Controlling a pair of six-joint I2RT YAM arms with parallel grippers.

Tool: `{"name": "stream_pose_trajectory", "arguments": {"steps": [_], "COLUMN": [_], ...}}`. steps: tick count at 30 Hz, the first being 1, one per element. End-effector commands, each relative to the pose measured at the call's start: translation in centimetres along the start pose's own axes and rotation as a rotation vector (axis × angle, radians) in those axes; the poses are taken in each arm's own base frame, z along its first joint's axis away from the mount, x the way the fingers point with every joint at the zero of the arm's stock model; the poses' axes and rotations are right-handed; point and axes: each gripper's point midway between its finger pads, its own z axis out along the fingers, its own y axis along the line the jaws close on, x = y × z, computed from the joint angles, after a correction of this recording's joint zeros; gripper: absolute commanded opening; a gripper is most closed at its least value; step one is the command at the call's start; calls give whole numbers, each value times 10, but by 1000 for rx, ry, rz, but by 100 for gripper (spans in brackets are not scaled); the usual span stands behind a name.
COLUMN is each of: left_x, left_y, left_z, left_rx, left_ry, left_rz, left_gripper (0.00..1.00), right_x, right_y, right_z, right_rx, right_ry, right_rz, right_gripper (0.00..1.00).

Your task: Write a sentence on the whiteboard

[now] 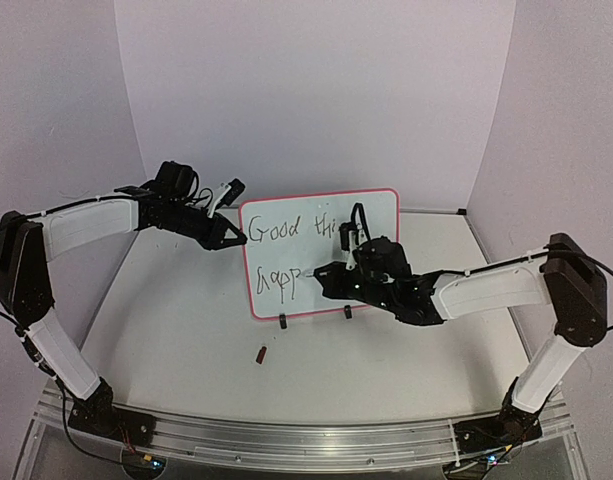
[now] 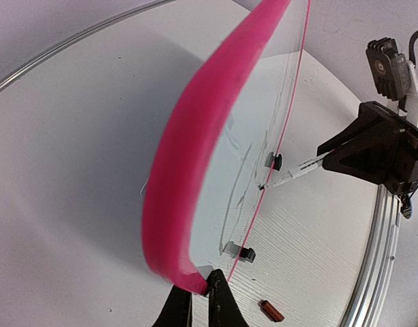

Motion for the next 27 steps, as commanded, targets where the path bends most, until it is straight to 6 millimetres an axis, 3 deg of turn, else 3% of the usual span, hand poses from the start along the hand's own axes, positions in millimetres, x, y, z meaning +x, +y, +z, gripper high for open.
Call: {"name": "stream_pose_trajectory", "arguments": {"steps": [1, 7, 13, 18, 27], "left_x": [24, 25, 25, 26, 25], "left_y": [6, 6, 6, 6, 5], "left_z": [17, 16, 16, 17, 17], "left_rx": [-36, -40, -40, -35, -37], "left_ry": [95, 96, 95, 98, 97], "left_rz": [5, 7, 6, 3, 5], "left_gripper": [0, 0, 0, 0, 0], "right_x": [-3, -8, -21, -24, -21], "right_y": [8, 11, 14, 4, -2], "right_z": [13, 11, -14, -30, -17], "right_rx": [-23, -31, -55, -22, 4], "right_ry": [8, -11, -51, -82, -71], "right_rz": [7, 5, 9, 21, 9], "right_gripper": [0, 0, 0, 0, 0]}}
